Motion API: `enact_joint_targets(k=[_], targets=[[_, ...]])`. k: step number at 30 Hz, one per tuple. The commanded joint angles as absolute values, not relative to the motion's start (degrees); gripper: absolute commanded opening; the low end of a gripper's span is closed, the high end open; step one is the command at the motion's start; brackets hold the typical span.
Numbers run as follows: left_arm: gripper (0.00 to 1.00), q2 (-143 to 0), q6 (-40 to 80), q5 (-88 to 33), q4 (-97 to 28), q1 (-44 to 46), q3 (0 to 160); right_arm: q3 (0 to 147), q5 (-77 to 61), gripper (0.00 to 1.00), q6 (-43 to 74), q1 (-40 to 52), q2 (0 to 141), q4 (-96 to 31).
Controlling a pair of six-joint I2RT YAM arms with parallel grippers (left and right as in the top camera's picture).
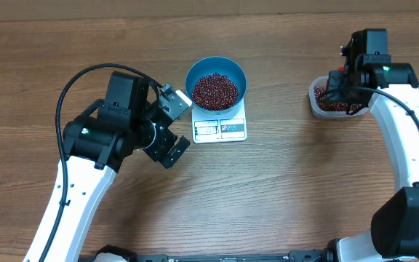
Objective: Scoop item into bowl and weigh 150g on scale
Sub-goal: 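Carry the red scoop to the blue bowl and tip it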
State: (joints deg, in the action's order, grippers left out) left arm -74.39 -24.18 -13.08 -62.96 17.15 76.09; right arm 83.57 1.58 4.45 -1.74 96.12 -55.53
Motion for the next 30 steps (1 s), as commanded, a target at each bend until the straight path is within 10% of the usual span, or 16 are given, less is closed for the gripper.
enact_joint_targets(k=[1,17,30], targets=[[1.00,-74.6,-24.9,-13.5,-63.0,16.9,76.0,85.1,-17.6,0.04,9.2,-1.6,92.9,-53.3],[1.00,-74.6,-24.9,-13.5,-63.0,16.9,76.0,85.1,-26.9,0.04,2.1,-0.4,84.9,-43.7],[1.00,-74.6,-24.9,-13.5,-63.0,16.9,76.0,85.1,-18.4,0.04,-22.6,21.7,94.9,-42.4]])
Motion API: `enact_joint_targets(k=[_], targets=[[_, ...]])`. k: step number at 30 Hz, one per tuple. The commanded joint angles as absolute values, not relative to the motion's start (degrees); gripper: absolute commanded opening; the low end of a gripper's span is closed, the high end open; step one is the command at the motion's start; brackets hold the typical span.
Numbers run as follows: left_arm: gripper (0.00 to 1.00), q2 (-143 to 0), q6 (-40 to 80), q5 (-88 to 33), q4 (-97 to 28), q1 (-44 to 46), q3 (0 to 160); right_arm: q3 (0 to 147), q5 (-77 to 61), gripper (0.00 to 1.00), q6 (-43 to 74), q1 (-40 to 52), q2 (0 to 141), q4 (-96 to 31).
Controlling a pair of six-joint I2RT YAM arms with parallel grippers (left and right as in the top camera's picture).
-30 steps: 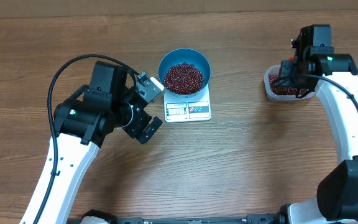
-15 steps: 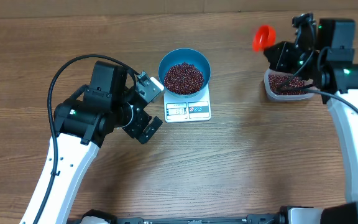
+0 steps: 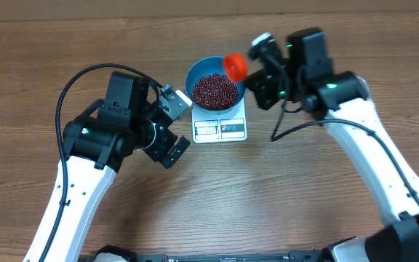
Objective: Scoop item into bowl and weigh 150g on scale
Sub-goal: 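Carry the red scoop to the blue bowl and tip it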
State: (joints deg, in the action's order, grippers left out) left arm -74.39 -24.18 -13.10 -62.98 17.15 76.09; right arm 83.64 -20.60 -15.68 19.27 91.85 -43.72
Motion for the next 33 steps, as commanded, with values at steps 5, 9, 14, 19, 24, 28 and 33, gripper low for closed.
enact_joint_targets(k=[5,9,14,19,24,28,33], targets=[[1.00,-74.6,-24.9,-13.5,-63.0,16.9,76.0,85.1,-11.0,0.04,-23.0,24.0,101.3,-37.5],[1.00,-74.6,-24.9,-13.5,-63.0,16.9,76.0,85.1,-9.8,0.04,-24.6,24.1,105.3,-33.6],[1.00,-74.6,-24.9,-13.5,-63.0,16.9,76.0,85.1,-7.0,0.04,-27.4,24.1,107.9,-30.1],[1.00,-74.6,-24.9,-13.5,-63.0,16.9,76.0,85.1,-6.0,0.04,-28.8,24.1,110.8,-28.7],[1.00,-74.6,-24.9,-13.5,-63.0,16.9,76.0,85.1,-6.1,0.04,-28.8,24.8,111.4,-29.0],[1.00,-74.6,-24.9,-13.5,-63.0,16.9,76.0,85.1,-6.1,0.04,-28.8,26.3,111.5,-30.5],[1.00,-74.6,-24.9,-13.5,-63.0,16.9,76.0,85.2,-10.5,0.04,-25.9,27.8,111.5,-31.6]])
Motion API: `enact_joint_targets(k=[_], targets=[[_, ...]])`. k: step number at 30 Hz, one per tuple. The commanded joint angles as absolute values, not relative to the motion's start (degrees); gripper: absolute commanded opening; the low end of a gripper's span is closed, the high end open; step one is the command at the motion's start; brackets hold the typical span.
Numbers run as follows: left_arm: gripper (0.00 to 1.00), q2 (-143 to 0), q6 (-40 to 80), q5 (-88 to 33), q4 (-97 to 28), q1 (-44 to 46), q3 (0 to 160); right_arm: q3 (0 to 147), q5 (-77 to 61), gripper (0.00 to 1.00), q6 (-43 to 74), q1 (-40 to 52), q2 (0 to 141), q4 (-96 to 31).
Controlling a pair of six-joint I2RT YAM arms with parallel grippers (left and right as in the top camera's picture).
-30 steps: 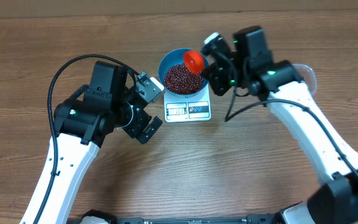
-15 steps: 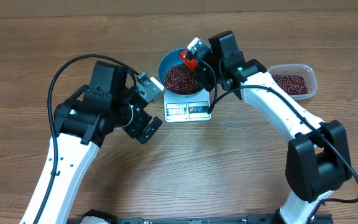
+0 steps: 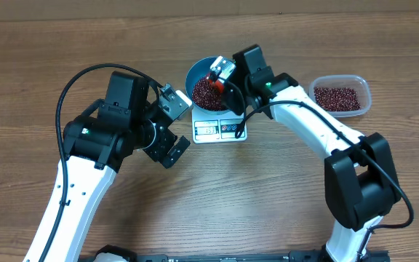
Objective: Scoop item into bowl and weigh 150g on scale
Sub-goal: 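Carry the red scoop to the blue bowl and tip it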
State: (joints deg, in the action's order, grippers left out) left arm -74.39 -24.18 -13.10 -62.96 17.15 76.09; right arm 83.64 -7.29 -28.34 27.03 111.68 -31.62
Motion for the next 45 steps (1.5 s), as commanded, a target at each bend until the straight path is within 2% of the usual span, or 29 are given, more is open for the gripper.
enact_joint_targets(k=[1,12,20,45], targets=[[1.00,-74.6,-24.9,-13.5,-63.0,16.9,76.0,85.2,-11.2,0.04,-24.7,27.8,111.5,-31.5],[1.00,-74.6,-24.9,-13.5,-63.0,16.9,76.0,88.1,-22.2,0.04,-13.8,26.4,111.2,-34.2],[1.00,-74.6,-24.9,-13.5,-63.0,16.9,76.0,88.5,-23.3,0.04,-8.9,24.6,111.1,-35.5],[1.00,-74.6,-24.9,-13.5,-63.0,16.9,76.0,88.5,-20.9,0.04,-10.9,22.6,103.9,-40.8]])
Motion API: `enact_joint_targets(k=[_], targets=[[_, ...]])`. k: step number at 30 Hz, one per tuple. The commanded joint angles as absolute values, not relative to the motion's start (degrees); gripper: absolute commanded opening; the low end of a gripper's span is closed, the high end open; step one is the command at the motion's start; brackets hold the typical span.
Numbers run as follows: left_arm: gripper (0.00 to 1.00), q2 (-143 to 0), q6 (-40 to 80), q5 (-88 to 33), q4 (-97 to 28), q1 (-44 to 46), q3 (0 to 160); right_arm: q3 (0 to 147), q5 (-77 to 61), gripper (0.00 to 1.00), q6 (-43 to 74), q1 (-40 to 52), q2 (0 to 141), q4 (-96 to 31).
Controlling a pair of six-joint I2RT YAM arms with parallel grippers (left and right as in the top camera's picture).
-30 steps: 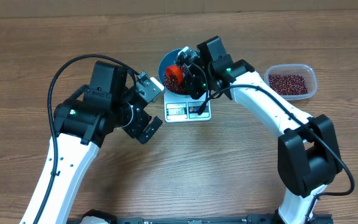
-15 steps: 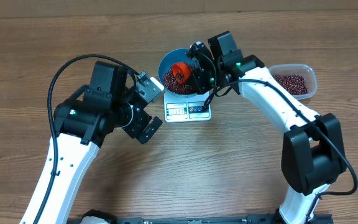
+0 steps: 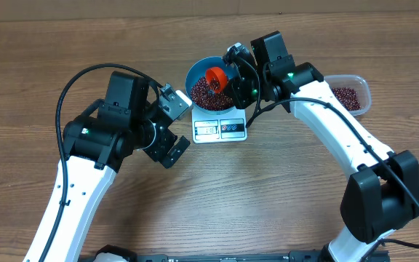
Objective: Scoop item into bowl and weigh 150g on scale
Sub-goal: 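Carry the red scoop to the blue bowl and tip it, then hold the red scoop tilted over the blue bowl, pouring slowly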
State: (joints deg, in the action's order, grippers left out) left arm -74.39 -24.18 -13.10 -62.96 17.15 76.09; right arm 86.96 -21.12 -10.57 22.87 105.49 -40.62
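A blue bowl [image 3: 195, 73] full of dark red beans [image 3: 202, 98] stands on a small white scale [image 3: 220, 129] at the table's middle. My right gripper [image 3: 231, 73] is shut on an orange scoop [image 3: 215, 76], whose cup hangs over the bowl's right half, above the beans. A clear tub of red beans [image 3: 349, 95] sits at the right, partly hidden behind the right arm. To the left of the scale my left gripper [image 3: 173, 125] is open and holds nothing.
The wooden table [image 3: 268, 196] stretches around the scale. My left arm's black body [image 3: 111, 127] fills the space left of the scale. The right arm [image 3: 340, 138] crosses from the lower right up to the bowl.
The orange scoop sat low over the beans in the bowl's right part, tipped; now its cup faces up and is a little higher. The right wrist has shifted to the right.
My right gripper was first at the bean tub on the right. Then it held the orange scoop at the bowl's right rim. After that the scoop was down in the bowl, and now it is over the beans. The left arm has stayed put throughout.
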Motion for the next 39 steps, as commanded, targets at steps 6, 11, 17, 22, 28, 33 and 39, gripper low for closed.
enact_joint_targets(k=[6,11,17,22,28,33,39], targets=[[1.00,-74.6,-24.9,-13.5,-63.0,16.9,76.0,88.5,-21.1,0.04,-9.2,22.6,103.9,-40.9],[1.00,-74.6,-24.9,-13.5,-63.0,16.9,76.0,88.5,-23.3,0.04,-7.2,22.6,103.9,-40.9],[1.00,-74.6,-24.9,-13.5,-63.0,16.9,76.0,88.5,-20.1,0.04,-9.7,22.6,103.9,-40.4],[1.00,-74.6,-24.9,-13.5,-63.0,16.9,76.0,90.8,-19.1,0.04,-10.1,22.8,101.6,-41.4],[1.00,-74.6,-24.9,-13.5,-63.0,16.9,76.0,90.7,-14.6,0.04,-10.1,22.8,101.9,-41.5],[1.00,-74.6,-24.9,-13.5,-63.0,16.9,76.0,90.1,-14.2,0.04,-14.3,22.8,102.3,-39.7],[1.00,-74.6,-24.9,-13.5,-63.0,16.9,76.0,91.0,-13.4,0.04,-14.5,24.1,100.2,-41.3]])
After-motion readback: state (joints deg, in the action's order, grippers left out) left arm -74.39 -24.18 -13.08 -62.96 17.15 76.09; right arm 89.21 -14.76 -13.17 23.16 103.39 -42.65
